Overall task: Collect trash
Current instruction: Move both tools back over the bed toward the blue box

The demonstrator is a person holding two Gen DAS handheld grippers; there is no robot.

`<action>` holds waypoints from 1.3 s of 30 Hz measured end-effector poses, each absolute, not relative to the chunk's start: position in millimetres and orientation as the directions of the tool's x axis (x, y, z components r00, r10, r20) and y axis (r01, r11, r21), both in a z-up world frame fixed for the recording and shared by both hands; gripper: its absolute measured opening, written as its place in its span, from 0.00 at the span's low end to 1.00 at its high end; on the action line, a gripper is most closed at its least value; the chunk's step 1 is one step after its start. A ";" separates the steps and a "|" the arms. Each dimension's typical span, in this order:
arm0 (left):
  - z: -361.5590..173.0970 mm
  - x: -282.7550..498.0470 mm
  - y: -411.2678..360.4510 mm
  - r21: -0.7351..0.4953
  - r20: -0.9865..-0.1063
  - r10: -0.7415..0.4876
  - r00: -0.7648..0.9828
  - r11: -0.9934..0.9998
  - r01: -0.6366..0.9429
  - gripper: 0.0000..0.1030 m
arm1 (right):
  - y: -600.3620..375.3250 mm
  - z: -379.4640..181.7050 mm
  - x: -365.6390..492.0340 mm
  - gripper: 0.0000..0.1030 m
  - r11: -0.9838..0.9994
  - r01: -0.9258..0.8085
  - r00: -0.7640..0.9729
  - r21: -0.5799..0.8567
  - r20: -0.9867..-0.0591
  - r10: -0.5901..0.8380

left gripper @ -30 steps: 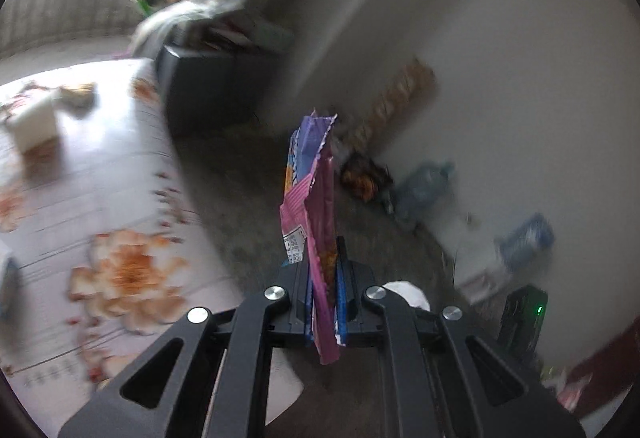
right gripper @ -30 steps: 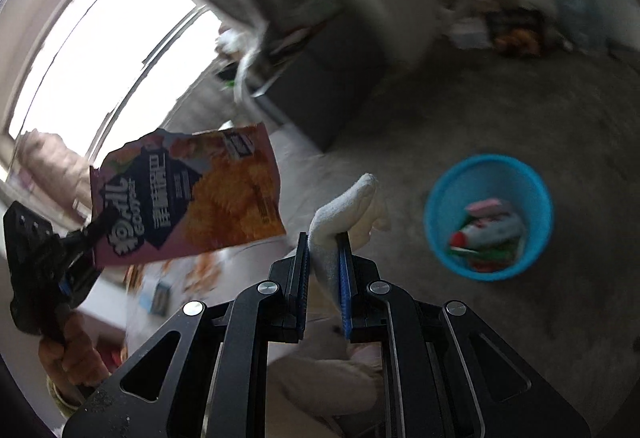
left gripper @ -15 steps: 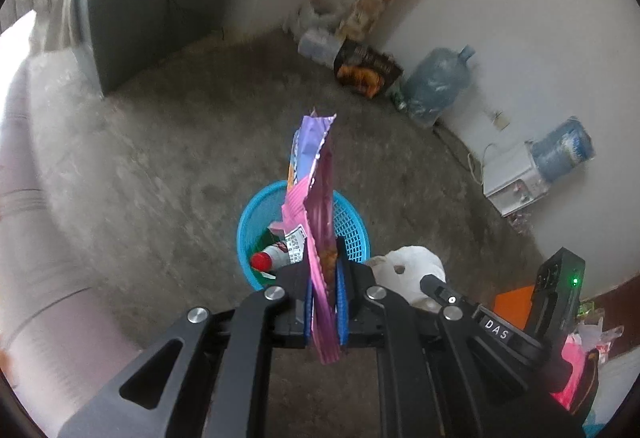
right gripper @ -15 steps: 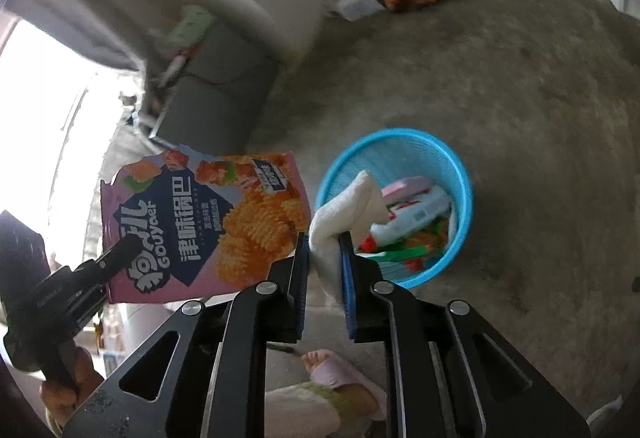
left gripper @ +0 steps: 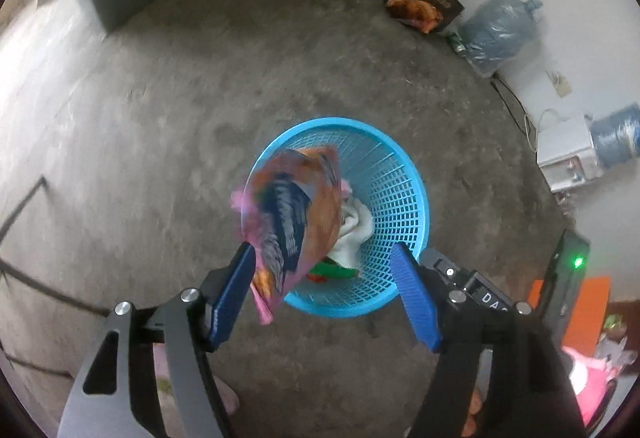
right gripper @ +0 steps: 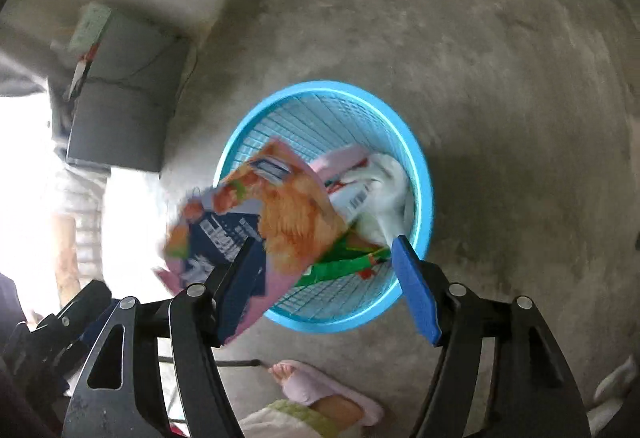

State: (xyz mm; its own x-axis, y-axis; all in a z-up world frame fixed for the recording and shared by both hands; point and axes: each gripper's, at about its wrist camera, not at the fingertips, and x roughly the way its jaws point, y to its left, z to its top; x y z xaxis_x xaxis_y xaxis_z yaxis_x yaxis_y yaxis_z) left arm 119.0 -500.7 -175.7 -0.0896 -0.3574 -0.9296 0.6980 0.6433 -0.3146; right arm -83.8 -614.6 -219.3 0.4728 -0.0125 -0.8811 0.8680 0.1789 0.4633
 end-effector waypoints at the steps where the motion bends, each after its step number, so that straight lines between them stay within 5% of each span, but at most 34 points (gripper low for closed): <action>1: -171.4 120.7 -498.4 -0.319 -0.925 -0.372 -0.081 0.643 0.696 0.68 | -611.6 -218.2 -88.3 0.64 0.171 0.866 0.480 0.470 -0.877 -0.018; 14: -61.0 117.2 -437.5 -0.344 -0.852 -0.523 0.039 0.614 0.711 0.83 | -575.4 -158.9 -116.2 0.68 0.213 0.817 0.561 0.537 -0.825 -0.071; 24: 21.1 124.4 -287.3 -0.373 -0.766 -0.623 0.158 0.631 0.680 0.88 | -535.4 -92.7 -82.5 0.69 0.396 0.707 0.636 0.586 -0.772 0.006; 33: 40.1 159.9 -80.9 -0.439 -0.695 -0.590 0.410 0.800 0.408 0.90 | -477.0 -22.3 0.2 0.71 0.609 0.516 0.704 0.602 -0.703 0.098; 39: 11.8 180.2 46.2 -0.545 -0.692 -0.508 0.512 0.834 0.091 0.90 | -378.8 12.5 94.1 0.70 0.737 0.214 0.699 0.641 -0.628 0.343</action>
